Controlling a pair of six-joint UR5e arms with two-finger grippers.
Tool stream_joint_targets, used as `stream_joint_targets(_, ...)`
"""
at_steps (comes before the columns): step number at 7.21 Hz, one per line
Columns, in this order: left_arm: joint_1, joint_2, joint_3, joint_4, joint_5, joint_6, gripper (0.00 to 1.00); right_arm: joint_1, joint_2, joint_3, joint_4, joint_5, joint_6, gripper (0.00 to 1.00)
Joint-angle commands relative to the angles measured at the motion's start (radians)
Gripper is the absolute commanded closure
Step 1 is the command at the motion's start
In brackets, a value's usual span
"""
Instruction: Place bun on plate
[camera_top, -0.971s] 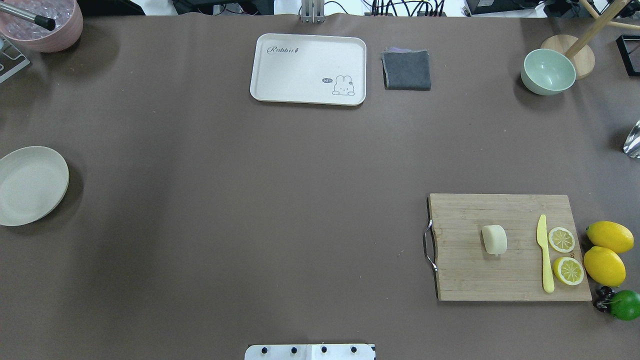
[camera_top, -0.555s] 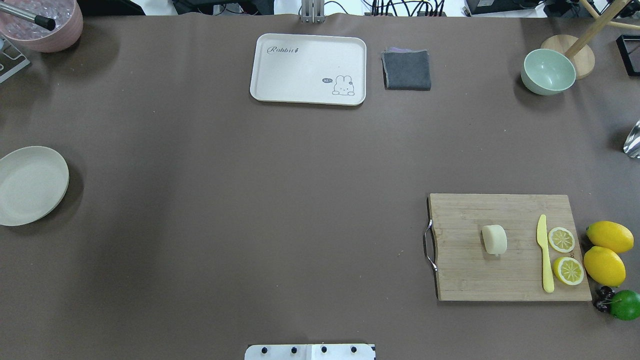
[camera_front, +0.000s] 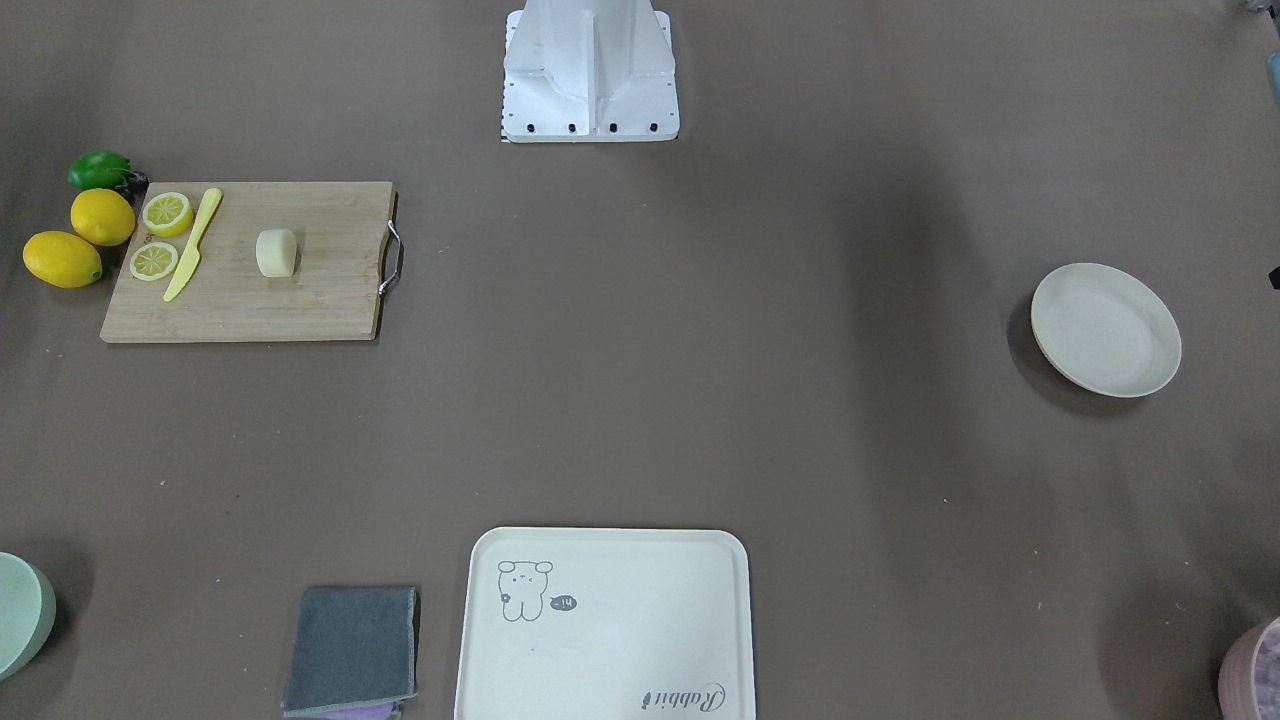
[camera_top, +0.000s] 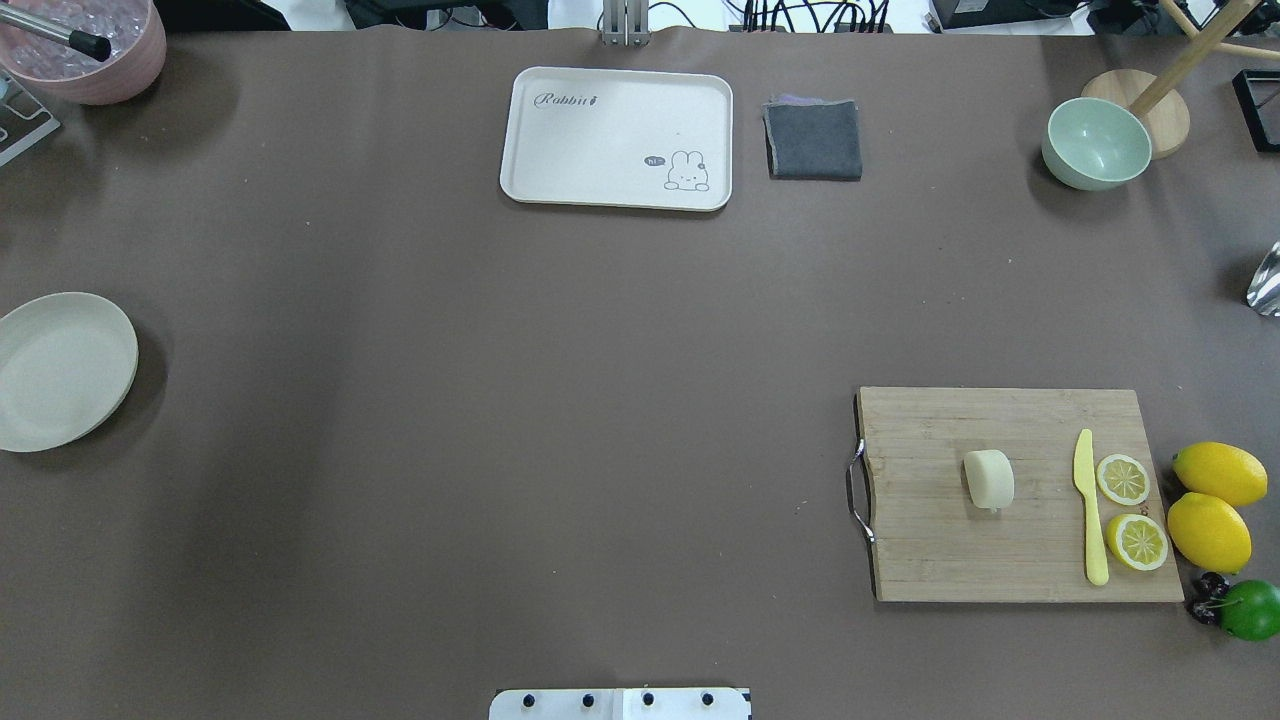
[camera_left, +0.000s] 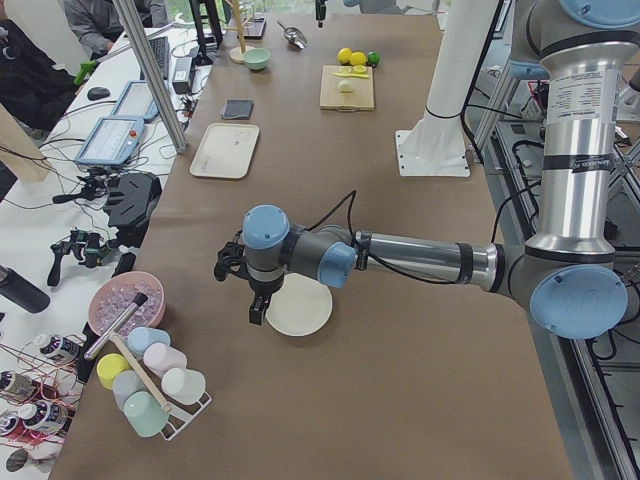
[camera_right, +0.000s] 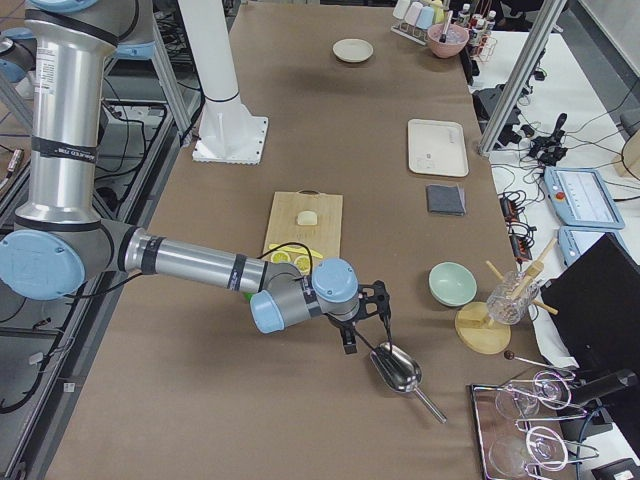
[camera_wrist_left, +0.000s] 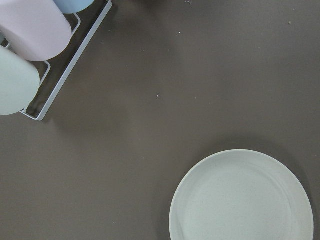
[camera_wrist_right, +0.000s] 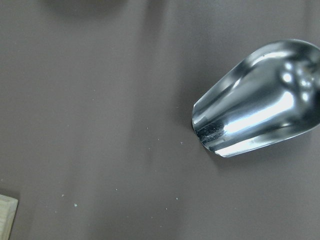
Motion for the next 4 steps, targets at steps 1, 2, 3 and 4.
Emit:
stream_joint_targets(1, 0.0, 0.011, 0.001, 0.0, -0.001, 0.001, 0.02, 0.0, -0.005, -0.001, 0.009, 0.003, 0.006, 0.0)
stream_joint_targets(2, 0.0, 0.016, 0.002, -0.002, -0.003, 0.001, 0.02, 0.0, -0.005, 0.0, 0.009, -0.001, 0.006, 0.0)
stream_joint_targets(3, 0.0, 0.016, 0.01, 0.0, -0.001, 0.001, 0.02, -0.002, -0.002, 0.0, 0.009, -0.004, 0.022, 0.0)
stream_joint_targets(4, 0.0, 0.013, 0.037, -0.002, -0.003, 0.0, 0.02, -0.002, -0.004, 0.003, 0.01, -0.023, 0.019, 0.0)
